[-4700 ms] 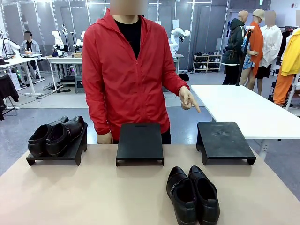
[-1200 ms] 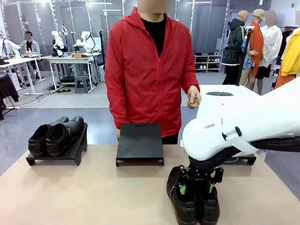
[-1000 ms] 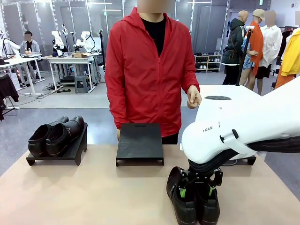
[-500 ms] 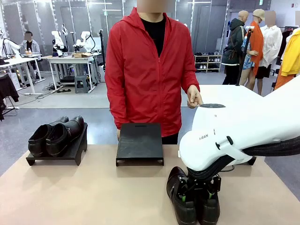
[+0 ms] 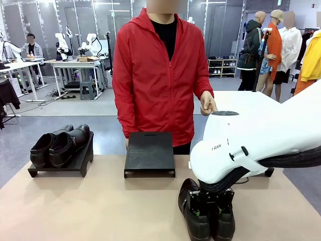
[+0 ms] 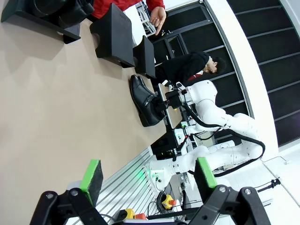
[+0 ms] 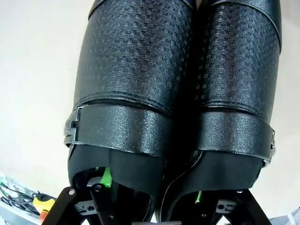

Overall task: Place the shoes on the stand as instructed by the person.
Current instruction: Pick up another pair of Shoes and place it on the Shoes Stand indicated by the person.

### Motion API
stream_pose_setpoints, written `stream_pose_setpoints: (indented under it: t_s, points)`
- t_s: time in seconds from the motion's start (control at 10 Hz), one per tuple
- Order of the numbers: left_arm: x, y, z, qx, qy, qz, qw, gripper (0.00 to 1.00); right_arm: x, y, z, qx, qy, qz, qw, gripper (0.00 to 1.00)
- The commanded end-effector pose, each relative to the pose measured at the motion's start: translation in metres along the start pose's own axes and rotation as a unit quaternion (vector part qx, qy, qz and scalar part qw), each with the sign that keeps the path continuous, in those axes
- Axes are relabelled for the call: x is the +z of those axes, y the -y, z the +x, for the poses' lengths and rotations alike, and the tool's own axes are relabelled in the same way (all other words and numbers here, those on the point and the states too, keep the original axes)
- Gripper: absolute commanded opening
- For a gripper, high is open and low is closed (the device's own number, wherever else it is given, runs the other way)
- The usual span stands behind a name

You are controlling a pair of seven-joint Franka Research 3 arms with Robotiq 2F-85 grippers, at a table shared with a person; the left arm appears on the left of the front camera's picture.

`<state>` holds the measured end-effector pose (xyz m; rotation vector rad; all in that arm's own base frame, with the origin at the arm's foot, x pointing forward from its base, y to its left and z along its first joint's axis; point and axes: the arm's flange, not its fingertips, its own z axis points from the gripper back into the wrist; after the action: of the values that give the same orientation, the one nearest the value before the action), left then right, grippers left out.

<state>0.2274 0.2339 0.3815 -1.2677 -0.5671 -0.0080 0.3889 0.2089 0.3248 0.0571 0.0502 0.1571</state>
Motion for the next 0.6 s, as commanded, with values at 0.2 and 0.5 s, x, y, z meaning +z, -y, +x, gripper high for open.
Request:
stream_pose_setpoints:
  t_s: [0.2,0.5]
  points:
    - [-0.0012,0.0016,-0.0014,-0.012,0.005,-0.009,1.0,1.0,-0.0053,-0.01,0.0033,-0.017,0.008,-0.015,1.0,0.36]
    - [-0.0012,0.0016,-0.0014,-0.012,0.005,-0.009,1.0,1.0,-0.0027,-0.0081,0.0024,-0.021,0.009,-0.014,1.0,0.0]
